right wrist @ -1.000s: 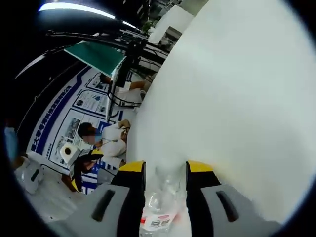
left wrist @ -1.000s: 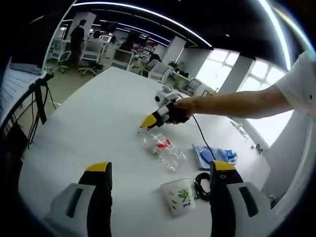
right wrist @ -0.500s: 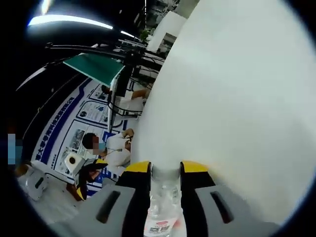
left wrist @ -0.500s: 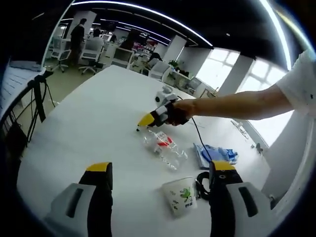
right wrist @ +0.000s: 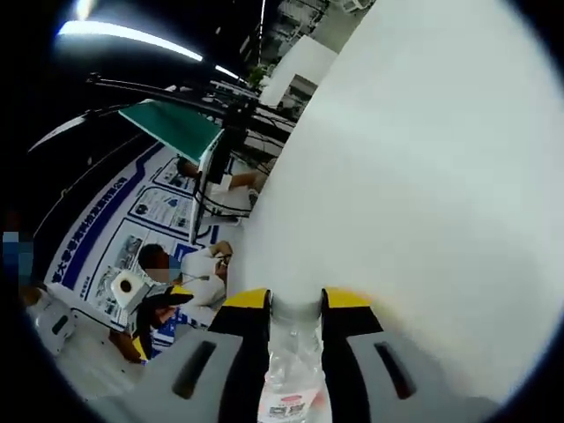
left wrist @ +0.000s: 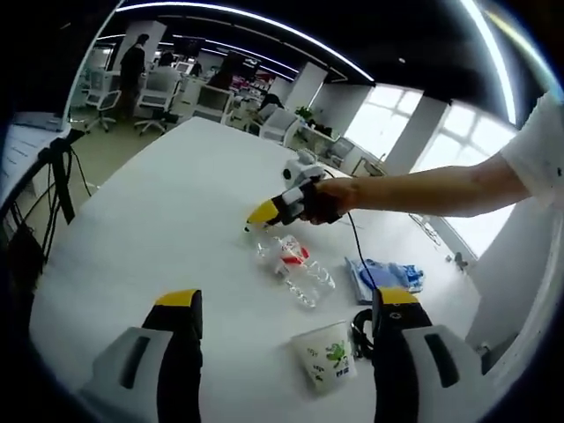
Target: Arrange the tabletop items into an orderly group along one side of the table until the central work area is clear of visible clutter.
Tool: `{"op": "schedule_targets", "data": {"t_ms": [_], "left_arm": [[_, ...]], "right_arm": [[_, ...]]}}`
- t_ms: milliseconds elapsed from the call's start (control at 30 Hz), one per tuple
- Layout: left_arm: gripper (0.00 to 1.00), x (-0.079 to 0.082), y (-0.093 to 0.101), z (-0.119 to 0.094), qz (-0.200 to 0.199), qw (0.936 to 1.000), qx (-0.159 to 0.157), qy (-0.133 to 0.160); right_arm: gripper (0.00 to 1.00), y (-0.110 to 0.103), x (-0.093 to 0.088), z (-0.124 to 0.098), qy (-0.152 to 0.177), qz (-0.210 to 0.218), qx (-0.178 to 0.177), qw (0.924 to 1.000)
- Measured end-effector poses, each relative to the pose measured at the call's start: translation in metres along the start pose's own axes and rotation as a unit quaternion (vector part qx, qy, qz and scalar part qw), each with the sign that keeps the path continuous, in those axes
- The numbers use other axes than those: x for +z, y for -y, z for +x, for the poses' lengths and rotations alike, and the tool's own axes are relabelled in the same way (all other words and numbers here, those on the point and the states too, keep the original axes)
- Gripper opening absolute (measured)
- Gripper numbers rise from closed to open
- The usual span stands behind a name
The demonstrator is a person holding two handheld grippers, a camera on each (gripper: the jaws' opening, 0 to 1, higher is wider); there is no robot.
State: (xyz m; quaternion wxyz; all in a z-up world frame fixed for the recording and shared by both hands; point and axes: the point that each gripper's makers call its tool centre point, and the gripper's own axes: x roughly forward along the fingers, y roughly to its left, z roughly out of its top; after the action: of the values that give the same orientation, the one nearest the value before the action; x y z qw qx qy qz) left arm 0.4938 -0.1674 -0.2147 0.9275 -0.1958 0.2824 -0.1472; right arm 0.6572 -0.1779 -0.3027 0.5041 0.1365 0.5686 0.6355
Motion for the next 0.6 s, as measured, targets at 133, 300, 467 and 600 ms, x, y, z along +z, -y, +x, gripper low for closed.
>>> {"op": "schedule_targets", "data": {"t_ms": [133, 300, 467, 600], "left_arm": [[0.80, 0.005, 0.002, 0.008, 0.012, 0.9999, -0.011, -0.001], [0.80, 0.012, 0.007, 0.023, -0.004, 0.9988, -0.048, 0.007], [0.79, 0.014, 0.004, 0.051, -0.001, 0.9977, -0.067, -0.012], [0.78, 0.014, 0.008, 0.081, 0.002, 0.9949, -0.098, -0.025]], "right_arm": [[0.19, -0.007, 0.000, -0.002, 0.007, -0.018, -0.006, 0.9998], [0.19, -0.018, 0.001, -0.004, 0.012, -0.039, -0.011, 0.9991], [0.19, -0.027, 0.004, -0.006, 0.022, -0.061, -0.021, 0.9977], [0.19, -0.034, 0.004, -0.008, 0.026, -0.079, -0.026, 0.9962]]}}
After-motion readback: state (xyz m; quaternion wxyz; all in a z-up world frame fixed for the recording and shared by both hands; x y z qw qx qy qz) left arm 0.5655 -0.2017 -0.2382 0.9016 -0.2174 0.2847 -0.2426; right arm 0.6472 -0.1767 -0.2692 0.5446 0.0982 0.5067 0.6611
